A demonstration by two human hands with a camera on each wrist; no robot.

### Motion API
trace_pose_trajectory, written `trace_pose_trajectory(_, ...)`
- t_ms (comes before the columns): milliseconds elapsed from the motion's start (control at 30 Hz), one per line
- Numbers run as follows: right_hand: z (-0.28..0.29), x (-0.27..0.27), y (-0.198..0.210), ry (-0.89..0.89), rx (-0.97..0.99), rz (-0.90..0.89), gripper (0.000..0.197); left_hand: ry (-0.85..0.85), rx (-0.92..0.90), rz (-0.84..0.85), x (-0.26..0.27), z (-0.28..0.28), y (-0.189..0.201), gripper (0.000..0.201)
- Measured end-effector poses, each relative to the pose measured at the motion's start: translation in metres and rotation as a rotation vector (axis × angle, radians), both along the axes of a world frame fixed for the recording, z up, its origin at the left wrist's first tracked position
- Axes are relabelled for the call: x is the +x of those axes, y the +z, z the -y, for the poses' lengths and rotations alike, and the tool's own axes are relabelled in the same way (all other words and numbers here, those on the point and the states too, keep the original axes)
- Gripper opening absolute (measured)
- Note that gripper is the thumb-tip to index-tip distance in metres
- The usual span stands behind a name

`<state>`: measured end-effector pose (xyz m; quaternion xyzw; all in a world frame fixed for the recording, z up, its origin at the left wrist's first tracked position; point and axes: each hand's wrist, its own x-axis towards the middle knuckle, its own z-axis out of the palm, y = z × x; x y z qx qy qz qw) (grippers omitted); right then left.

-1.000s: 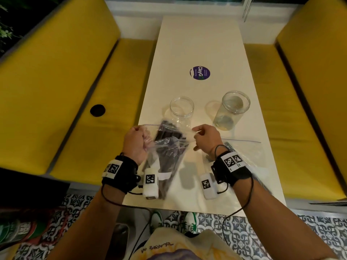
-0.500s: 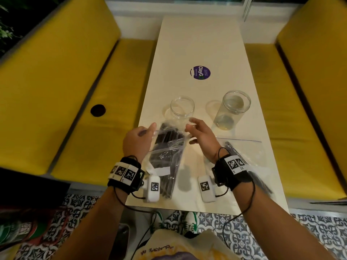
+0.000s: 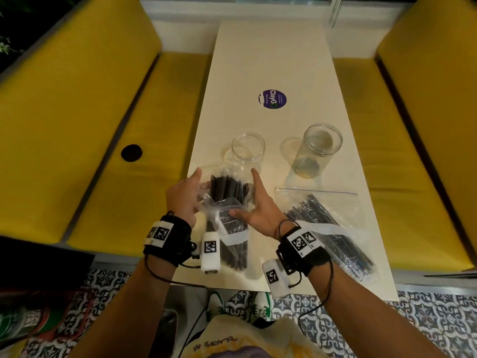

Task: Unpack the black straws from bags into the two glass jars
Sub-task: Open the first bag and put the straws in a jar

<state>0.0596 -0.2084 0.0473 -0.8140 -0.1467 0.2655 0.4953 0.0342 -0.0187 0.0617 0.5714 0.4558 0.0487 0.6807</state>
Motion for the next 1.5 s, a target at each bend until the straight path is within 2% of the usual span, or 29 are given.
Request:
trace_pose_trajectory(67,0.001,0.001,-0.003,-0.016,0.043,0.020,0.117,0.056,-0.099,-0.015,0.004,-0.005,-0.006,0.013)
trace_pose_trajectory(133,0.001,0.001,-0.002,-0.022,0.083,0.051,0.110,-0.033,0.006,-0.070,0.005,-0.007,-0.013,0.005)
trace_pose_trajectory(167,0.000,0.002,-0.001,-0.033,0.110,0.057,0.106,-0.129,0.086,-0.066,0.003,-0.006,-0.014,0.012)
trace_pose_trajectory(233,0.001,0.003,-0.002,-0.085,0.160,0.048,0.095,-0.343,0.217,-0.026,-0.004,0.001,-0.011,0.062)
trace_pose_trajectory(267,0.002,0.006,-0.003,-0.130,0.171,0.048,0.086,-0.425,0.283,0.037,-0.008,0.002,-0.010,0.067)
trace_pose_trajectory(333,0.005,0.012,-0.006,-0.242,0.210,0.039,0.066,-0.600,0.276,0.149,-0.014,0.009,0.004,0.043)
trace_pose_trajectory(400,0.009,0.016,-0.008,-0.328,0.266,0.005,0.052,-0.767,0.093,0.225,-0.020,0.011,0.007,0.063)
trace_pose_trajectory(467,0.009,0.019,-0.007,-0.352,0.274,0.003,0.033,-0.866,0.088,0.280,-0.023,0.015,0.007,0.061)
trace_pose_trajectory(533,0.004,0.019,-0.006,-0.331,0.238,0.059,0.018,-0.883,0.162,0.321,-0.021,0.015,-0.001,0.076)
trace_pose_trajectory(567,0.000,0.017,-0.004,-0.324,0.221,0.093,0.016,-0.869,0.193,0.310,-0.021,0.016,-0.001,0.073)
trace_pose_trajectory(600,-0.003,0.015,-0.002,-0.314,0.219,0.125,0.021,-0.841,0.227,0.305,-0.019,0.015,-0.004,0.061)
trace_pose_trajectory(667,-0.006,0.013,0.000,-0.288,0.230,0.166,0.050,-0.763,0.271,0.263,-0.018,0.012,-0.009,0.035)
trace_pose_trajectory(700,-0.006,0.013,0.000,-0.277,0.227,0.173,0.060,-0.729,0.264,0.242,-0.020,0.013,-0.008,0.028)
trace_pose_trajectory(733,-0.006,0.012,0.000,-0.268,0.210,0.182,0.059,-0.696,0.261,0.241,-0.021,0.014,-0.007,0.026)
trace_pose_trajectory(800,-0.010,0.011,0.005,-0.299,0.174,0.188,0.031,-0.673,0.247,0.254,-0.022,0.016,-0.007,0.031)
trace_pose_trajectory(867,-0.016,0.007,0.011,-0.370,0.193,0.102,0.020,-0.725,0.081,0.297,-0.021,0.019,-0.005,0.044)
trace_pose_trajectory(933,-0.023,0.006,0.013,-0.383,0.166,0.041,0.024,-0.735,-0.243,0.357,-0.020,0.020,-0.004,0.054)
trace_pose_trajectory(967,-0.025,0.006,0.013,-0.370,0.178,0.000,0.027,-0.711,-0.337,0.378,-0.020,0.020,0.000,0.055)
trace_pose_trajectory(1033,-0.029,0.008,0.013,-0.339,0.323,-0.107,0.043,-0.685,-0.304,0.384,-0.018,0.015,0.001,0.056)
trace_pose_trajectory(1100,-0.032,0.006,0.013,-0.288,0.513,-0.262,0.064,-0.665,-0.183,0.388,-0.015,0.013,-0.003,0.053)
trace_pose_trajectory(1133,-0.033,0.004,0.015,-0.252,0.555,-0.294,0.067,-0.641,-0.121,0.385,-0.014,0.013,-0.003,0.052)
trace_pose_trajectory(1233,-0.037,0.005,0.014,-0.342,0.327,-0.111,0.055,-0.558,0.083,0.372,-0.013,0.018,-0.006,0.058)
trace_pose_trajectory(1300,-0.039,0.007,0.010,-0.456,0.233,-0.095,0.047,-0.545,0.142,0.367,-0.012,0.024,-0.007,0.060)
trace_pose_trajectory(1333,-0.042,0.009,0.005,-0.474,0.238,-0.102,0.043,-0.548,0.127,0.385,-0.012,0.027,-0.007,0.057)
trace_pose_trajectory(1400,-0.044,0.010,0.005,-0.467,0.313,-0.138,0.021,-0.551,0.010,0.411,-0.012,0.031,-0.004,0.044)
trace_pose_trajectory(1500,-0.040,0.014,0.008,-0.478,0.316,-0.089,0.015,-0.599,-0.135,0.390,-0.012,0.030,0.001,0.038)
